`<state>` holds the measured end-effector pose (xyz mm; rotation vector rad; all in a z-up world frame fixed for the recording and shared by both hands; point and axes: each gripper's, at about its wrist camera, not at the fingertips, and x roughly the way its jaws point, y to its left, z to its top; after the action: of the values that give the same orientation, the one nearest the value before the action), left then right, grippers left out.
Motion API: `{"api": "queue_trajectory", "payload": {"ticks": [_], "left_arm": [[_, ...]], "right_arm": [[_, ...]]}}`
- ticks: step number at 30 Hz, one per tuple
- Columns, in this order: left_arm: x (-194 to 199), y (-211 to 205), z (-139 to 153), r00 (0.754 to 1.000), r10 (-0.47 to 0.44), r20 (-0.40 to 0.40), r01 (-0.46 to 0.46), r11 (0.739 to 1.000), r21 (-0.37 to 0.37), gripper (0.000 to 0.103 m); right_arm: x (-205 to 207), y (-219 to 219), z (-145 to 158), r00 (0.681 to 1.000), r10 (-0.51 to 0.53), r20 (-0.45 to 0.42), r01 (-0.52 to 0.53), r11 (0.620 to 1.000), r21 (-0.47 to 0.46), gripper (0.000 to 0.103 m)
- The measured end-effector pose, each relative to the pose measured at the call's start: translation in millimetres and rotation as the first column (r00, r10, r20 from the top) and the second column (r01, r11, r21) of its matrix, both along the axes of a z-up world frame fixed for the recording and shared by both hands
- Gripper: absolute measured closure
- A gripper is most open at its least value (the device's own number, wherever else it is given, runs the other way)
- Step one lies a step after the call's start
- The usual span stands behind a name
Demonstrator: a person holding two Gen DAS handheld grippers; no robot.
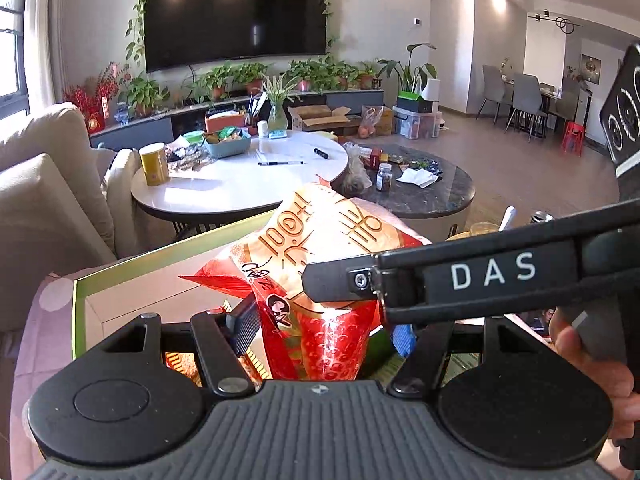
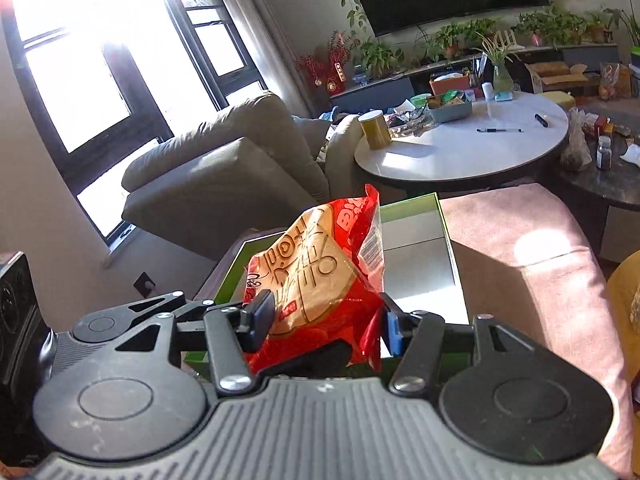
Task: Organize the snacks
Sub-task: 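Lower the cookie bag into the green box and open the right gripper, then grasp the pale green packet with the right gripper and lift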
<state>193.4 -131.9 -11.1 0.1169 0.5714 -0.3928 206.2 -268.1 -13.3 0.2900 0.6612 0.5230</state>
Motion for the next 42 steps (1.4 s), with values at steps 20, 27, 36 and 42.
{"api": "queue_trajectory", "payload": {"ticks": [20, 27, 36, 42], "left_arm": [[32, 16, -39, 0.998, 0.049, -0.036, -0.047, 0.997, 0.054, 0.033], [5, 32, -24, 0.995, 0.099, -0.002, -0.099, 0.995, 0.015, 0.03], [-31, 29, -33, 0.996, 0.055, -0.067, -0.057, 0.998, -0.04, 0.029], [-38, 12, -58, 0.989, -0.011, -0.148, 0.008, 1.0, -0.021, 0.028]], "right_arm": [[31, -7, -35, 0.999, -0.008, -0.049, 0.005, 0.998, -0.064, 0.049], [8, -30, -31, 0.998, 0.001, -0.068, -0.005, 0.999, -0.049, 0.049], [-9, -55, -48, 0.986, -0.112, -0.122, 0.091, 0.982, -0.167, 0.046], [-8, -60, -78, 0.958, -0.144, -0.248, 0.12, 0.987, -0.109, 0.044]]}}
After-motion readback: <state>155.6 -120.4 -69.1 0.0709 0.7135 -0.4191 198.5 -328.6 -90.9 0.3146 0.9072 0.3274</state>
